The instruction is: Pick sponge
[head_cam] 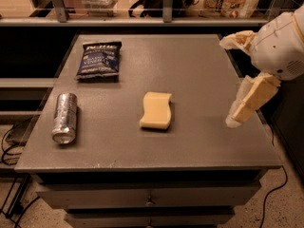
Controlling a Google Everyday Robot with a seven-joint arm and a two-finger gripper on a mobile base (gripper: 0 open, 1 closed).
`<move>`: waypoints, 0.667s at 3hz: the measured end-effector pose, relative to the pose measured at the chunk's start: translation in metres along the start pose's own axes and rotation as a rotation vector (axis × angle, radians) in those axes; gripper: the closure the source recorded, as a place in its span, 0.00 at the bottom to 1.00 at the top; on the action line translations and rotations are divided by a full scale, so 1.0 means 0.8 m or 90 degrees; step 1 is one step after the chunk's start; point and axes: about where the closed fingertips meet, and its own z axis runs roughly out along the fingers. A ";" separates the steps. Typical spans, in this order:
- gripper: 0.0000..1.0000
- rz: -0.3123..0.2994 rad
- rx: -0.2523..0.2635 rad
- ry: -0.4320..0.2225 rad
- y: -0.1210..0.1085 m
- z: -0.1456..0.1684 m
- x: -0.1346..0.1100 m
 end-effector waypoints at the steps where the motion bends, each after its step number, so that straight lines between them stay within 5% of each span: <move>1: 0.00 0.003 -0.014 -0.007 0.005 0.012 -0.008; 2: 0.00 0.008 -0.037 -0.028 0.010 0.038 -0.028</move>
Offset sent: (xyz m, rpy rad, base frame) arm 0.0025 0.0821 -0.0303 0.0999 0.1133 0.0702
